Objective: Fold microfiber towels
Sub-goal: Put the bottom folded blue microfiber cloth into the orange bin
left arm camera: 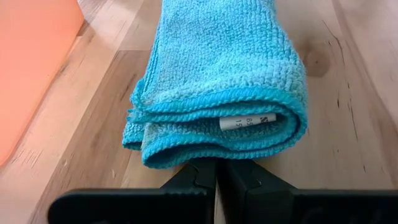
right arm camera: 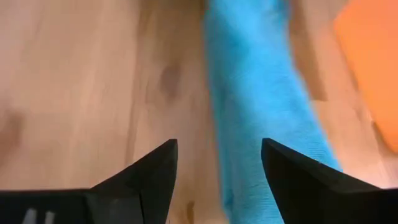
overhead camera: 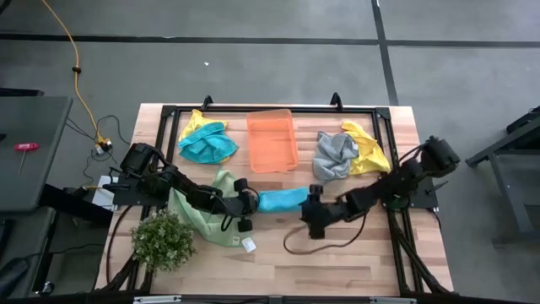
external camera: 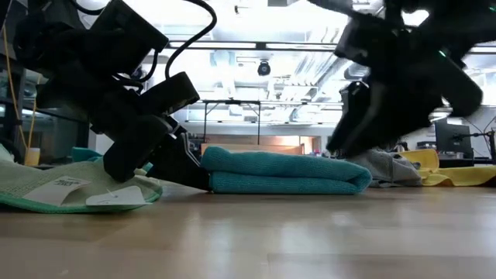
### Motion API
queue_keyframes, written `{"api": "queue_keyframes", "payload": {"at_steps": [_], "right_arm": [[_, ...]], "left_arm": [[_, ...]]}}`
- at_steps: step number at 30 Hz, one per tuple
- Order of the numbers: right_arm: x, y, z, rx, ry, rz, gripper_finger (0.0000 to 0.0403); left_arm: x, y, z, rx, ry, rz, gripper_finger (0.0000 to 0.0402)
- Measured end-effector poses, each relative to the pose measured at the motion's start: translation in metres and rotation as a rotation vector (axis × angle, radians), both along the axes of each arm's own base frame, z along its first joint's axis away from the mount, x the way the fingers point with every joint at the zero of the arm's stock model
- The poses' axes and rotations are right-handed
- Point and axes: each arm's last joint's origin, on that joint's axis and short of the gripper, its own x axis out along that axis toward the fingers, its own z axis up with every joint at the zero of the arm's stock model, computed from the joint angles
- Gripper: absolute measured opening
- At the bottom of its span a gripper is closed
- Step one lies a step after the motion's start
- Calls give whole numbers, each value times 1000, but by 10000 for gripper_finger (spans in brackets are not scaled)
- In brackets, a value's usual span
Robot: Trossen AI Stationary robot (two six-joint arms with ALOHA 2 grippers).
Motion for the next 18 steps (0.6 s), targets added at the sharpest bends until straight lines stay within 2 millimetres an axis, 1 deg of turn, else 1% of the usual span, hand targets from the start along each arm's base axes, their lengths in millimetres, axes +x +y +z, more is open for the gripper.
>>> {"api": "queue_keyframes", "payload": {"at_steps": [5, 8, 10, 15, 18], "right_arm": [[14, 8, -15, -202, 15, 1, 225], [24, 8, -20, -267, 25, 0, 225], [27, 6, -24, -274, 50, 14, 225], [37, 2, -31, -183, 94, 58, 225], [39, -3, -35, -157, 108, 34, 224]], "left_arm": [[0, 0, 0, -1, -1, 0, 0], [0, 0, 0, -1, 0, 0, 0], [0, 0, 0, -1, 0, 0, 0], [0, 0, 0, -3, 0, -3, 0], [0, 0, 0, -5, 0, -5, 0]]}}
